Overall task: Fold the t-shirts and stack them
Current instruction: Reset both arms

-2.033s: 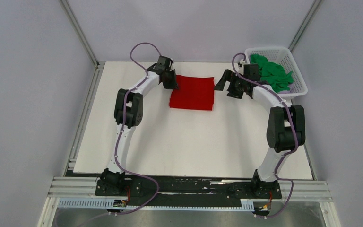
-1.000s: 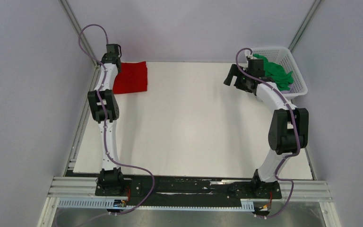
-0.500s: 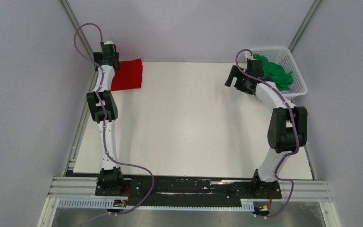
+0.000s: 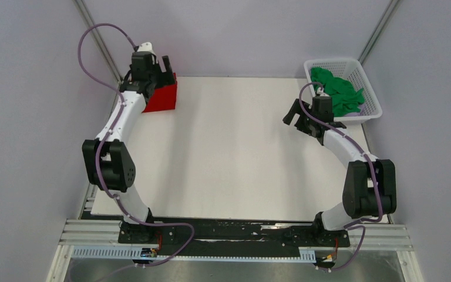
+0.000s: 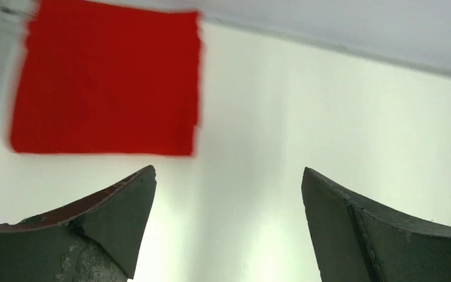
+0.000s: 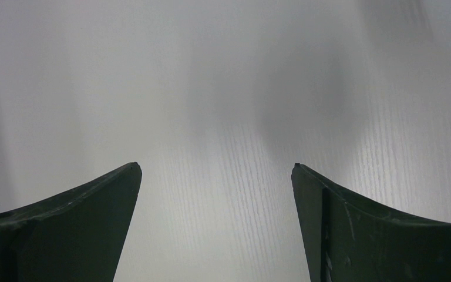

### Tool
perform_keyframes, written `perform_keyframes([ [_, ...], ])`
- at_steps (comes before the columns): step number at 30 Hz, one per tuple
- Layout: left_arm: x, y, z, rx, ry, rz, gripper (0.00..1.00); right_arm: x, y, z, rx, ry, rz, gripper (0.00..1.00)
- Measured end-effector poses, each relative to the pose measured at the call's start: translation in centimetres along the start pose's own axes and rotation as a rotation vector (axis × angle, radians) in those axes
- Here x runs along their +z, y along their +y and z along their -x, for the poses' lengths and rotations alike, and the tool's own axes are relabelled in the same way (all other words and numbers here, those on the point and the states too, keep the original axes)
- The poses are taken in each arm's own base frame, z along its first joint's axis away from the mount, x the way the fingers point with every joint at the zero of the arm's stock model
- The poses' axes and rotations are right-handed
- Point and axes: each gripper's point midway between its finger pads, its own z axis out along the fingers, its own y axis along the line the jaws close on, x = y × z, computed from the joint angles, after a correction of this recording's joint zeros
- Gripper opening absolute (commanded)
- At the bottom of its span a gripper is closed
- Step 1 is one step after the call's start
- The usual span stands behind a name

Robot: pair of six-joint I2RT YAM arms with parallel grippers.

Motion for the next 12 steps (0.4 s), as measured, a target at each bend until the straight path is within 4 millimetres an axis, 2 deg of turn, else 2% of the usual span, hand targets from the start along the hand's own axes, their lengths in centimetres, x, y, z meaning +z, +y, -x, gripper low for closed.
perform_keyframes([
  [1,-1.3,-2.3,-1.3,-0.008,0.013,-0.073,1.00,-0.4,-0.1,-0.4,0.008,-0.007,0.004,1.00],
  [3,-3.0,-5.5,-4.4,-0.012,0.063,-0.166,1.00,-1.2,-0.3,-1.1,0.018,-0.025,0.016,1.00],
  [4,-3.9,-7.1,-7.0,-0.012,0.111,-0.211,1.00,-1.7,-0.4,-1.5,0.022,-0.030,0.022,1.00],
  [6,-5.3,-9.2,-11.7,-0.010,0.208,-0.264,1.00,-2.6,-0.6,-2.1,0.033,-0.045,0.032,1.00],
  [9,-7.5,-10.1,-18.4,-0.018,0.343,-0.307,1.00,-3.4,-0.5,-2.4,0.045,-0.068,0.048,1.00],
  [12,-9.6,-9.6,-22.8,-0.033,0.435,-0.313,1.00,-3.8,-0.8,-3.0,0.056,-0.074,0.054,1.00],
])
